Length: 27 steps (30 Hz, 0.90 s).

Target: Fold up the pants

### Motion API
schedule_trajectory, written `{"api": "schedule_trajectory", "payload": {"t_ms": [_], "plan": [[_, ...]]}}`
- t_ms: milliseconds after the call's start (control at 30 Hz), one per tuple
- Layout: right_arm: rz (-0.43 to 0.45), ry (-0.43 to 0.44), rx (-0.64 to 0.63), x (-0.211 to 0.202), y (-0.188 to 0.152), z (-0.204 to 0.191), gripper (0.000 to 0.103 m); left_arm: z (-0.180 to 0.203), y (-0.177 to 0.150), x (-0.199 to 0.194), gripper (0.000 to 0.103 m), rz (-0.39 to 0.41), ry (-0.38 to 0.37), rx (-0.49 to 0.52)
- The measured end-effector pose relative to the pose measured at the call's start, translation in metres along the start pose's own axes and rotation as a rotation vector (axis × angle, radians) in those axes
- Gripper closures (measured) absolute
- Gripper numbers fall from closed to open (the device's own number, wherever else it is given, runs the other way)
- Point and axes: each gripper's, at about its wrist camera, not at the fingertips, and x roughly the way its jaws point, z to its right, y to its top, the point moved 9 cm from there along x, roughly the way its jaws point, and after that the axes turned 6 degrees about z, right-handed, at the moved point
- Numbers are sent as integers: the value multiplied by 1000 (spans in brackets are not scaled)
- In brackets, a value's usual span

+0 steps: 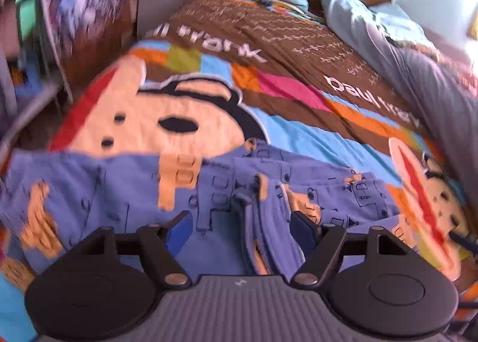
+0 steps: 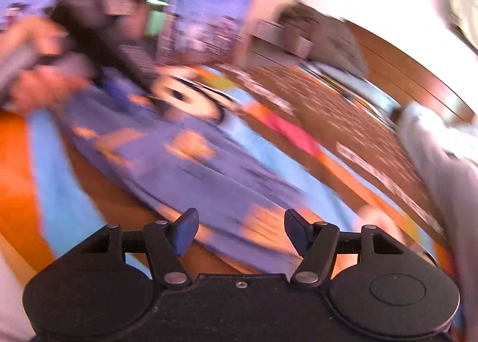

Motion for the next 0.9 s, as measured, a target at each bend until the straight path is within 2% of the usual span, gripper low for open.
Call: {"api": "schedule_trajectory", "payload": {"t_ms": [67,167,233,333,400,467,500,733,833,900], "plan": [[-39,-24,89,2,-18,31,39,16,12,0,5,17,-5,46],[-53,9,183,10,-32,52,40,52,34,12,1,20,-51,111],[-44,19,172,15,-34,55,40,79,45,26,1,-1,-104,169],[-47,41,75,21,-39,50,44,122,51,50,1,-53,-197,277],[-29,49,22,22,-38,45,56,147,50,67,16,-108,-234,363],[-7,51,17,26,-35,46,63,166,49,81,23,-148,-261,430],[3,70,32,27,-34,46,67,174,48,87,23,-160,-275,455],[11,139,40,26,-35,41,71,203,33,109,24,-294,-321,578],[15,152,41,28,-33,39,73,207,26,113,31,-359,-331,618],[20,158,50,29,-31,38,73,208,22,117,35,-390,-306,651]]}}
